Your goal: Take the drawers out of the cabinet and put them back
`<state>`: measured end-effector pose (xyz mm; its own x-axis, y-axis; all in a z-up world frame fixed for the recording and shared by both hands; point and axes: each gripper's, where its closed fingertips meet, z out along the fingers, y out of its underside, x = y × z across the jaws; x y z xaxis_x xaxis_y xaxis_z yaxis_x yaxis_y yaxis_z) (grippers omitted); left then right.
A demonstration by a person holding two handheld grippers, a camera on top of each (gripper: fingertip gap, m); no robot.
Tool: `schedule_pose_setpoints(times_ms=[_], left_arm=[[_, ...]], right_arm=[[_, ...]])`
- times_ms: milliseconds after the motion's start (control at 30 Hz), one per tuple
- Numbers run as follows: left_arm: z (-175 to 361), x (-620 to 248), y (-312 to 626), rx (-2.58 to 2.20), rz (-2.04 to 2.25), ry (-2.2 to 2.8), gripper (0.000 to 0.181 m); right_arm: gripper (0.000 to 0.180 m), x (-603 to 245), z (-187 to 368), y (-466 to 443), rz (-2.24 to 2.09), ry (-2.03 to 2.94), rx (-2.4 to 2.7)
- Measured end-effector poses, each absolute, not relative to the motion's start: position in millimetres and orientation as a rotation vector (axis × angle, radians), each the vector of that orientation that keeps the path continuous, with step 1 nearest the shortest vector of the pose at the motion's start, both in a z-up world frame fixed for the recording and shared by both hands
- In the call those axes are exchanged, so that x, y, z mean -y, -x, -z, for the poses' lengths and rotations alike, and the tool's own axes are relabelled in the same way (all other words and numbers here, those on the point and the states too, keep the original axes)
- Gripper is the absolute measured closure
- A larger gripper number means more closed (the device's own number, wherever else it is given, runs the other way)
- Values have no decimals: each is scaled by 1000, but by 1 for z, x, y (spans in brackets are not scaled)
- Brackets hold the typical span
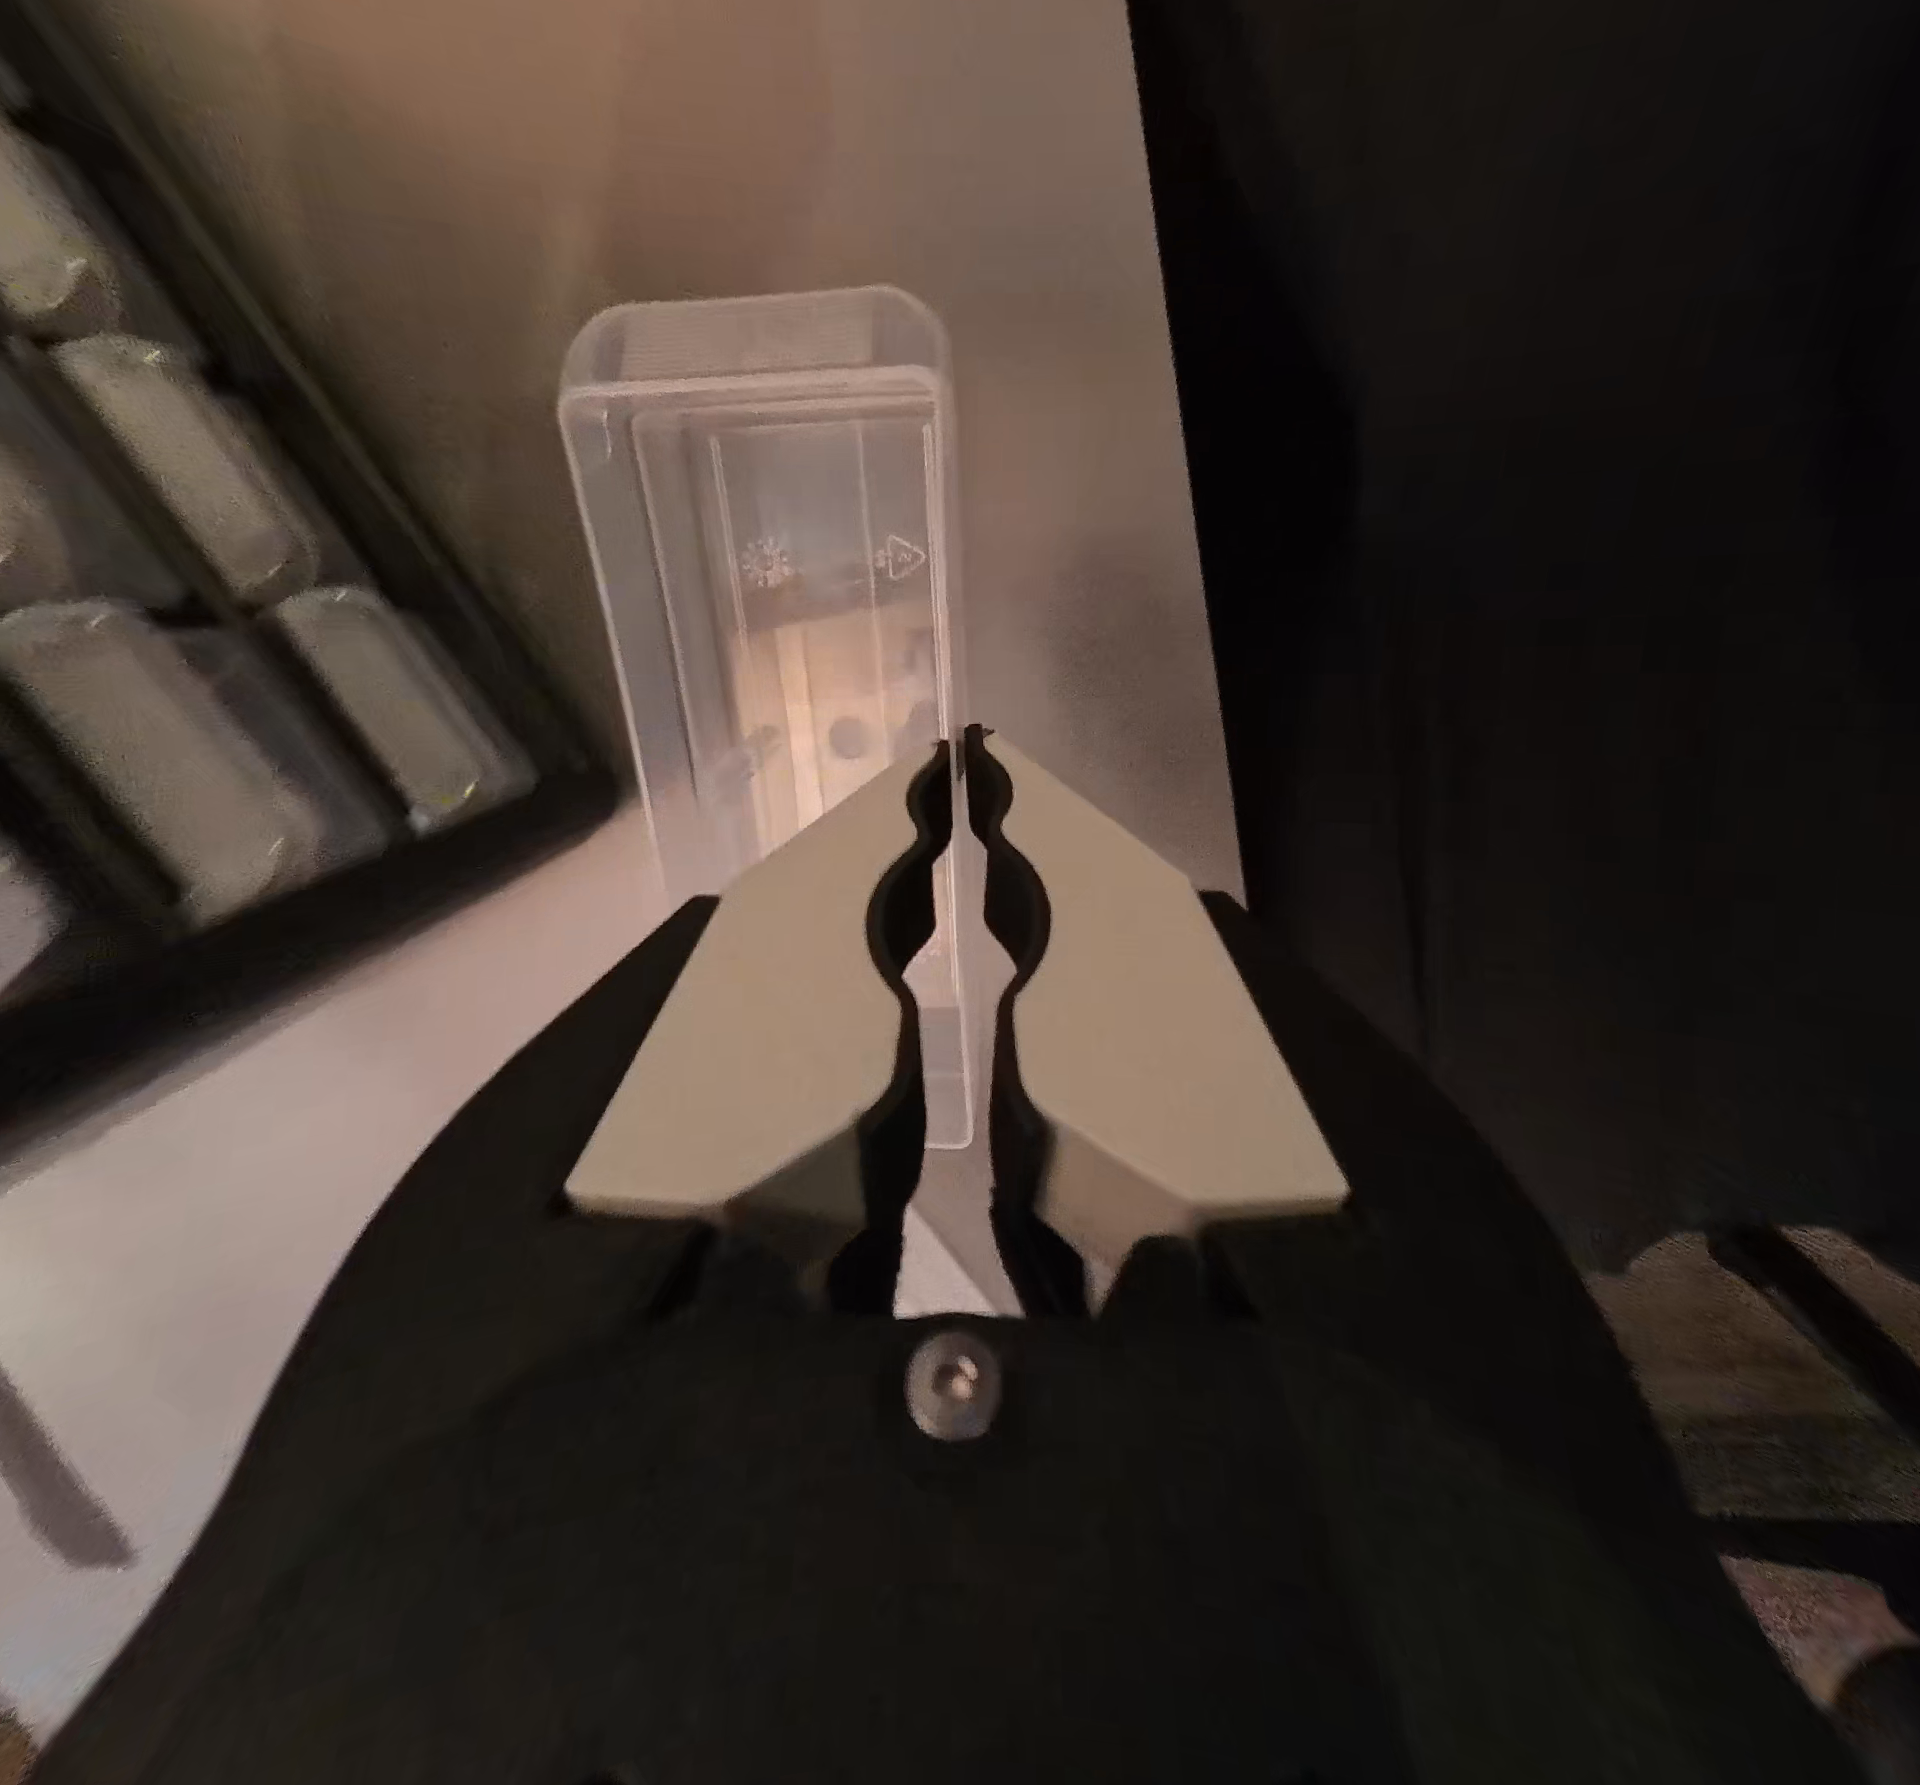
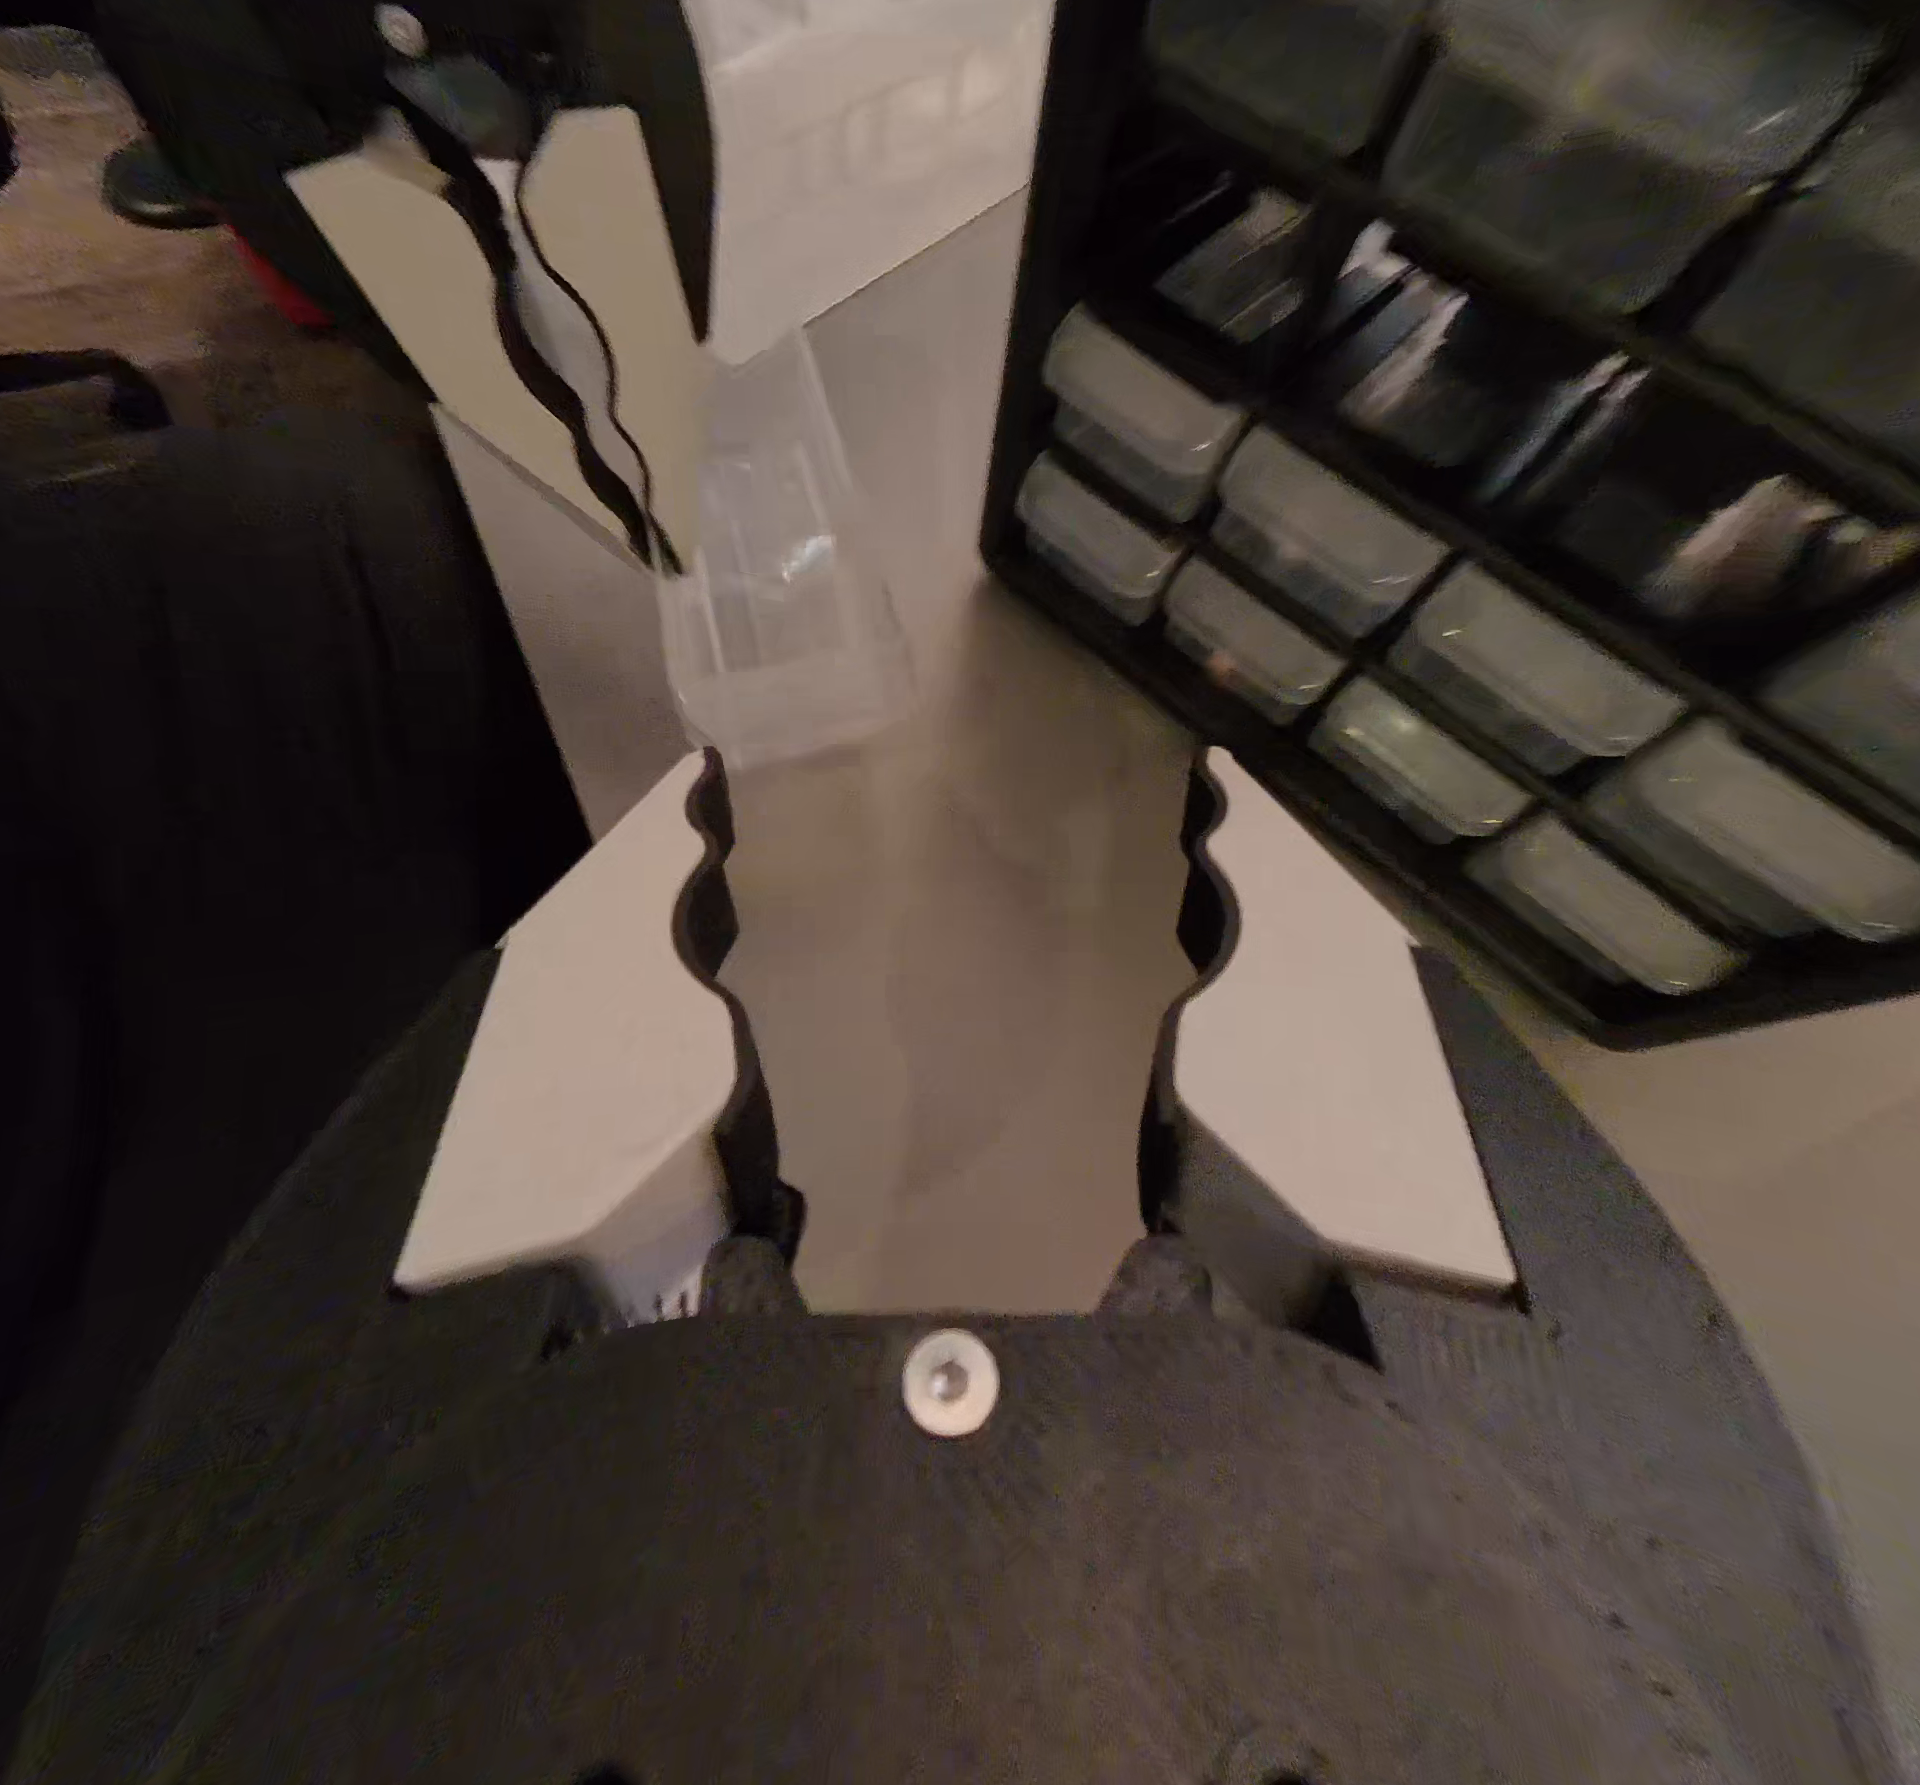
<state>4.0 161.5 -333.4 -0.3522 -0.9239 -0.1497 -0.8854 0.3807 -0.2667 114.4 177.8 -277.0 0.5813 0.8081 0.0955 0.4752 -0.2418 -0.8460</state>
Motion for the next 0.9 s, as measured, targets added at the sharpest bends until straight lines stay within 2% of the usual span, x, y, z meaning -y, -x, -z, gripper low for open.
schedule_pose_setpoints(times_ms=[167, 300, 400, 467, 567, 600, 733, 900], left_arm=[[365, -155, -19, -2440, 242, 1572, 181], [377, -156, -24, -2422, 269, 1580, 180], [373, -155, -23, -2406, 327, 1590, 177], [365, -156, -21, -2395, 346, 1579, 175], [346, -159, -20, -2352, 388, 1564, 174], [337, -161, -20, -2331, 394, 1553, 174], [291, -173, -24, -2207, 403, 1495, 174], [200, -217, -31, -1904, 376, 1452, 177]], right_arm=[[83, -163, 319, -87, -516, 1976, 1168], [81, -165, 349, -73, -469, 2027, 1236], [81, -169, 366, -65, -467, 2052, 1266], [90, -170, 374, -60, -457, 2046, 1288], [103, -172, 378, -55, -447, 2024, 1304], [112, -173, 380, -55, -439, 2037, 1299], [113, -176, 379, -58, -433, 2048, 1283], [114, -177, 351, -63, -436, 2026, 1238]])
